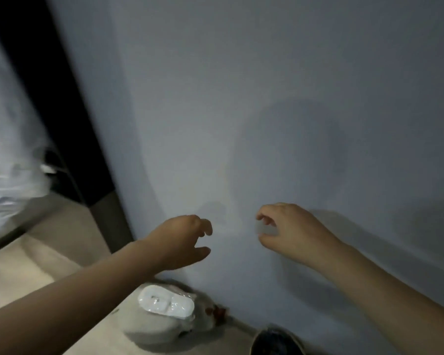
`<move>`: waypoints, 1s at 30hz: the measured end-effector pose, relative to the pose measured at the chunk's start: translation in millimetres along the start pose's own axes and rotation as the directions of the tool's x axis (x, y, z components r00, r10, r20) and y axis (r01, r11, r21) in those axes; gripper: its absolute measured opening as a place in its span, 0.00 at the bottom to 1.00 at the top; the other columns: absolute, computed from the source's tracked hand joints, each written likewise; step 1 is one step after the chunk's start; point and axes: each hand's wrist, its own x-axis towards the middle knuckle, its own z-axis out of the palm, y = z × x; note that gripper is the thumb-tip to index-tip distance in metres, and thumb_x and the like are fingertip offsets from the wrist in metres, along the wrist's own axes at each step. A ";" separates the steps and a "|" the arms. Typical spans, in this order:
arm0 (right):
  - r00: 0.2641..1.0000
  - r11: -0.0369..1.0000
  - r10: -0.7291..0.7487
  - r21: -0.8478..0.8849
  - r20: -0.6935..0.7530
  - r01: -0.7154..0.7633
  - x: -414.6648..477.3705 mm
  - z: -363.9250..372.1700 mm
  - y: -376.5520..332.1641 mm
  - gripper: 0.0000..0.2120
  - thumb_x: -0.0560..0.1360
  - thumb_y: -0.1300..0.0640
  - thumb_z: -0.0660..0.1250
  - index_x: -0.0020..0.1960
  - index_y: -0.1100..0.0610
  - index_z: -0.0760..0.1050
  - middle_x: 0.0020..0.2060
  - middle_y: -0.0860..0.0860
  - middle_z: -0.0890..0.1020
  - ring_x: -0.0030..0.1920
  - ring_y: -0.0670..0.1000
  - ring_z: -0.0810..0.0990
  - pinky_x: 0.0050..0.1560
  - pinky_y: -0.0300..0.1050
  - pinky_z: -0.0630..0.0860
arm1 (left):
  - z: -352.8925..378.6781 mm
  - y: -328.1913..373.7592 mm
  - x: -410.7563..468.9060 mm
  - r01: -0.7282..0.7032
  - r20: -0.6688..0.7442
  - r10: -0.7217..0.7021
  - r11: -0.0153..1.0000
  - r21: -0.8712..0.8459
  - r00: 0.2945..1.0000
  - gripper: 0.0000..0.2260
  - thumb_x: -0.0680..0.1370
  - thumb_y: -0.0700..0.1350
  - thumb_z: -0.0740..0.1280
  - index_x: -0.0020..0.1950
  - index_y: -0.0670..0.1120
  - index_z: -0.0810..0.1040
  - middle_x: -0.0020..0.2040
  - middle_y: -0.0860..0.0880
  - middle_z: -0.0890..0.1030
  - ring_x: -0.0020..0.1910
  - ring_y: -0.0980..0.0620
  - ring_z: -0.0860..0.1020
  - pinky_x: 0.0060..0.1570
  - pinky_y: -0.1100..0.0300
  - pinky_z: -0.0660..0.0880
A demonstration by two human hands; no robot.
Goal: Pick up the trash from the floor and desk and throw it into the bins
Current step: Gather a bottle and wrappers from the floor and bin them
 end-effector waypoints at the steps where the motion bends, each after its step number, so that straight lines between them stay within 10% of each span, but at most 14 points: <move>1: 0.999 0.999 -0.049 -0.004 0.002 0.049 6.7 -5.9 -18.2 0.16 0.73 0.51 0.67 0.60 0.50 0.75 0.52 0.47 0.78 0.54 0.48 0.77 0.54 0.43 0.73 | -11.6 -8.3 -18.1 0.042 -0.028 -0.042 0.999 0.005 0.999 0.18 0.76 0.55 0.66 0.65 0.53 0.72 0.60 0.54 0.76 0.55 0.55 0.76 0.54 0.63 0.73; 12: 0.843 0.842 -0.536 -0.038 0.053 0.538 54.3 5.8 -283.9 0.19 0.75 0.48 0.66 0.64 0.51 0.73 0.57 0.48 0.78 0.55 0.49 0.76 0.55 0.44 0.74 | -75.3 -134.4 -255.3 0.491 -0.258 -0.479 0.871 -0.019 0.839 0.17 0.75 0.54 0.67 0.63 0.53 0.74 0.60 0.56 0.77 0.57 0.57 0.76 0.51 0.66 0.70; 30: 0.416 0.452 -0.878 0.124 0.239 0.883 54.3 181.0 -722.8 0.19 0.74 0.46 0.64 0.63 0.47 0.72 0.57 0.45 0.78 0.59 0.48 0.75 0.56 0.44 0.72 | -34.4 -341.1 -628.6 0.862 -0.147 -0.908 0.419 -0.287 0.392 0.17 0.76 0.54 0.65 0.63 0.52 0.73 0.60 0.55 0.76 0.57 0.56 0.75 0.51 0.65 0.69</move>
